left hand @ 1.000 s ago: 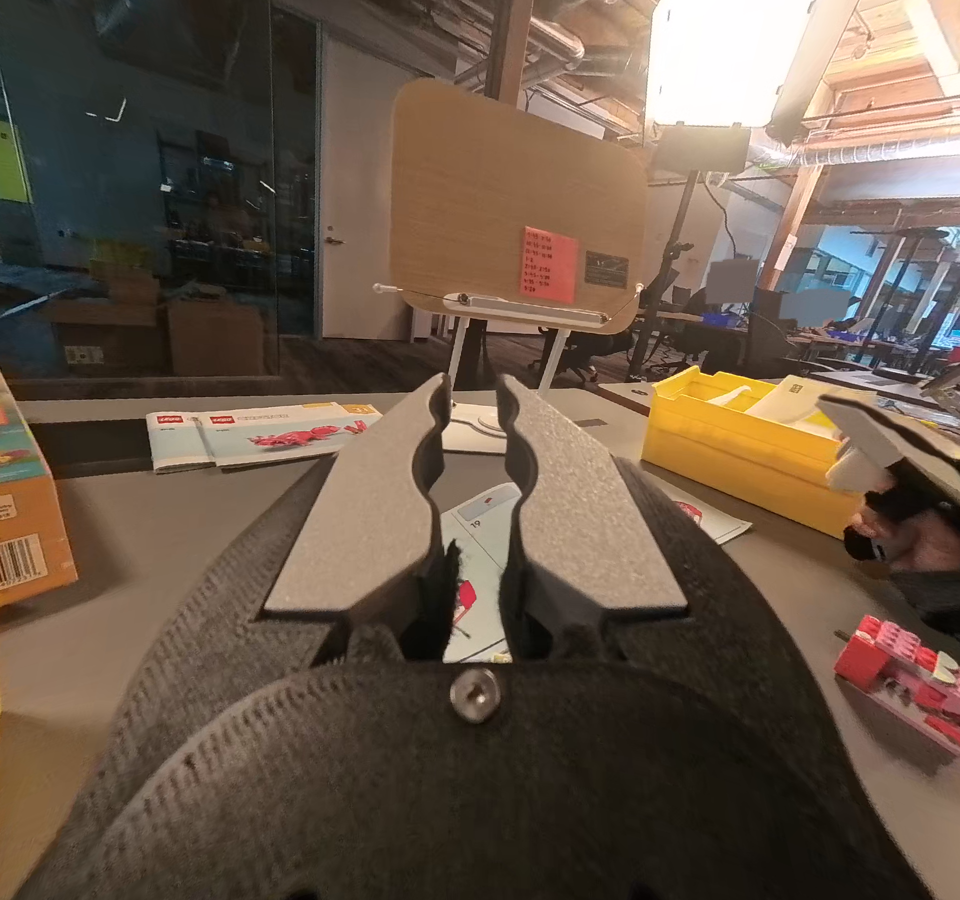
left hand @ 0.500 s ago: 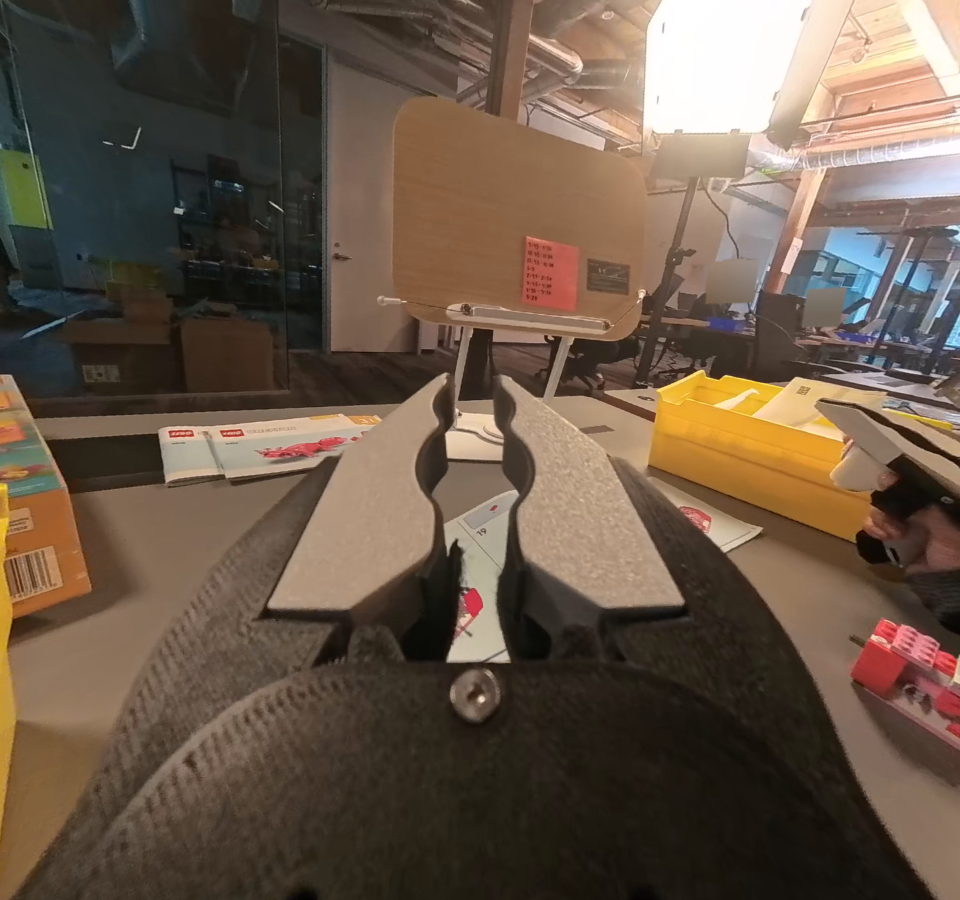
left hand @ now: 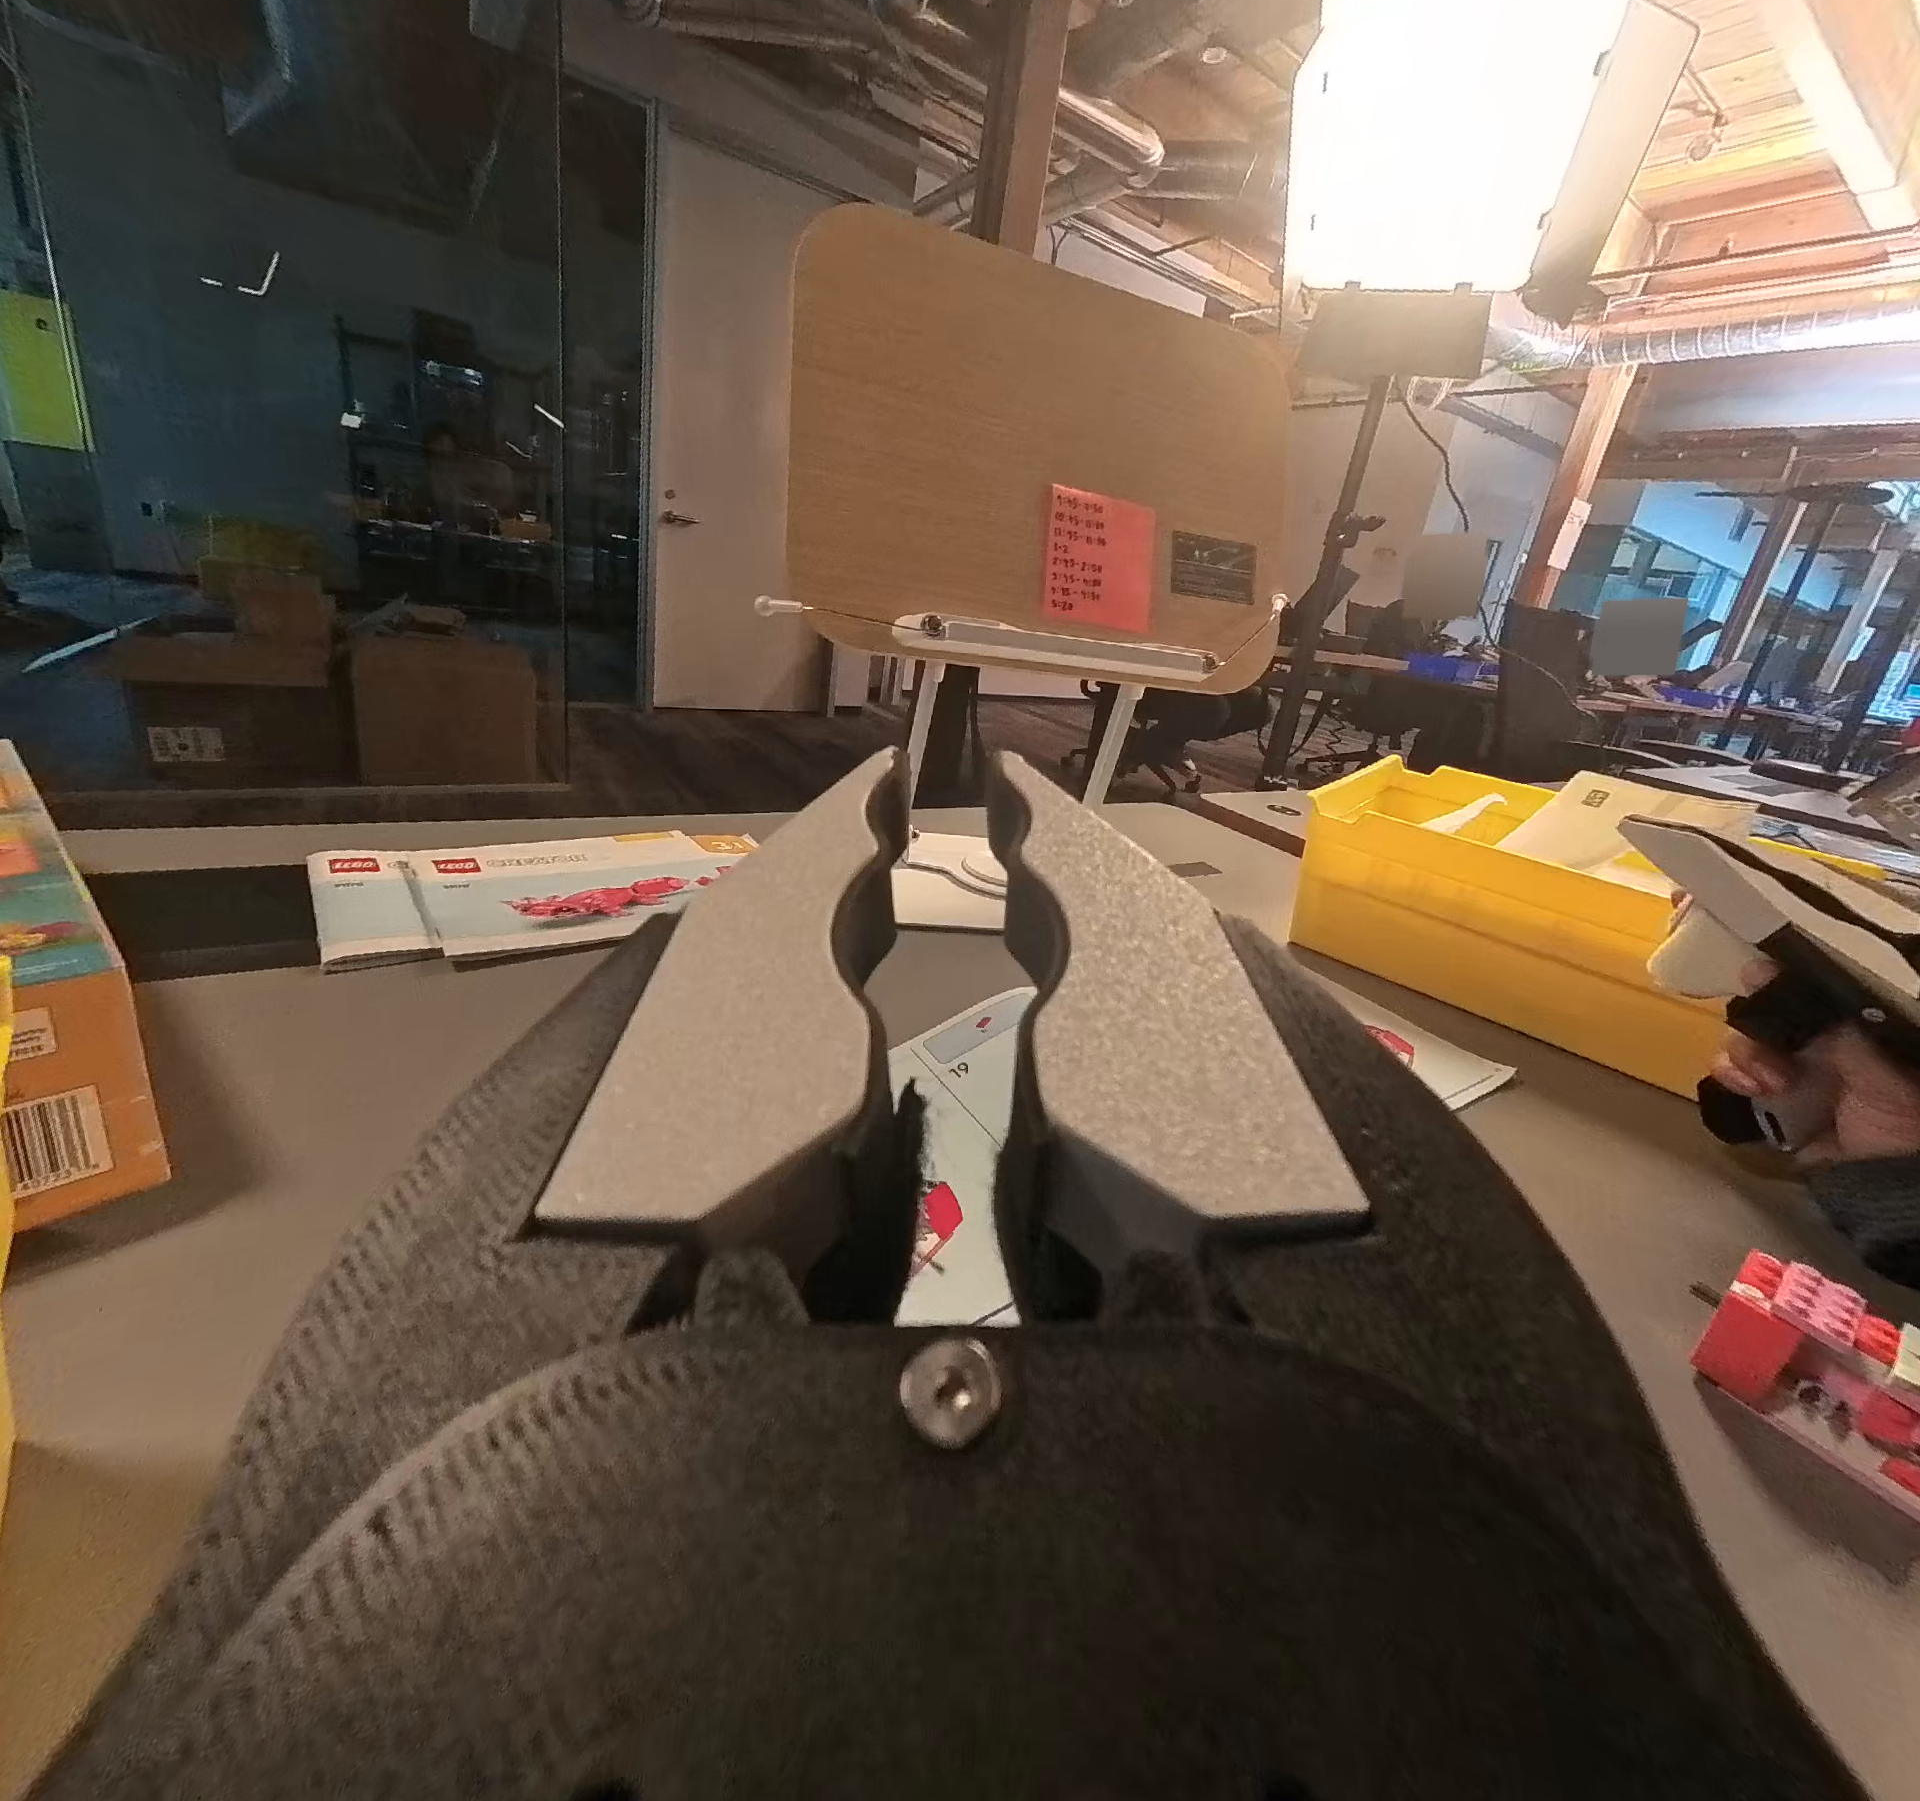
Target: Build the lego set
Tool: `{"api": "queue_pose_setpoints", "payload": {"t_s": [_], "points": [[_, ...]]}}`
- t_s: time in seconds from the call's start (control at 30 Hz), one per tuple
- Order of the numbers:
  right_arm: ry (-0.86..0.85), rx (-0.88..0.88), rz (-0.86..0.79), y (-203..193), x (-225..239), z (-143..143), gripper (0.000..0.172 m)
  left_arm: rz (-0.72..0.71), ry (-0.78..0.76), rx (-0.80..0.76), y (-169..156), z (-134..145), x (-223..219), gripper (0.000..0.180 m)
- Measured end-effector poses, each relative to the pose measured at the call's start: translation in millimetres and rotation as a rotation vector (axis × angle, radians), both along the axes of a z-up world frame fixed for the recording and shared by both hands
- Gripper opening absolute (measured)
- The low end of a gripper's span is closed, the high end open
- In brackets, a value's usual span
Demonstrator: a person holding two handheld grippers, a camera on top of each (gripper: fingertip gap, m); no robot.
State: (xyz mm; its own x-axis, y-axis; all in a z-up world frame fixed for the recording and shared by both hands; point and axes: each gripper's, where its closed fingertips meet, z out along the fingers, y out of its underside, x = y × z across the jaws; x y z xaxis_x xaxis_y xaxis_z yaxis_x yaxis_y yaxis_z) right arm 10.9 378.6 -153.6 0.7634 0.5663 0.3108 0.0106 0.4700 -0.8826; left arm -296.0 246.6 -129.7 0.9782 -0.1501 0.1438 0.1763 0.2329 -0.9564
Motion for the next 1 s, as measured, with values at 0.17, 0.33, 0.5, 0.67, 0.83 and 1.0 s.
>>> {"api": "queue_pose_setpoints", "payload": {"t_s": [0.17,0.33,0.5,0.67,0.83,1.0], "points": [[-0.001,-0.002,0.002,0.0,-0.4,-0.4,0.0,-0.002,0.0,-0.001,-0.1,0.0,0.5,0.013],[-0.004,-0.003,0.004,0.1,-1.1,-0.9,0.0,-0.008,0.035,-0.019,1.4,-1.6,5.0,0.013],[-0.008,-0.004,0.006,0.1,-1.9,-1.3,0.0,-0.363,0.236,-0.038,-5.1,-7.1,70.6,0.053],[-0.004,-0.009,0.003,1.3,-1.3,-1.7,0.0,-0.669,0.553,-0.611,-17.0,-101.3,123.9,0.083],[0.002,-0.012,0.003,1.8,-0.6,-1.3,0.0,-0.709,0.773,-0.804,-22.7,-148.9,142.6,0.061],[-0.008,-0.005,0.004,0.6,-2.3,-1.5,0.0,-0.494,0.957,-0.837,-6.4,-159.9,121.0,0.0]]}}
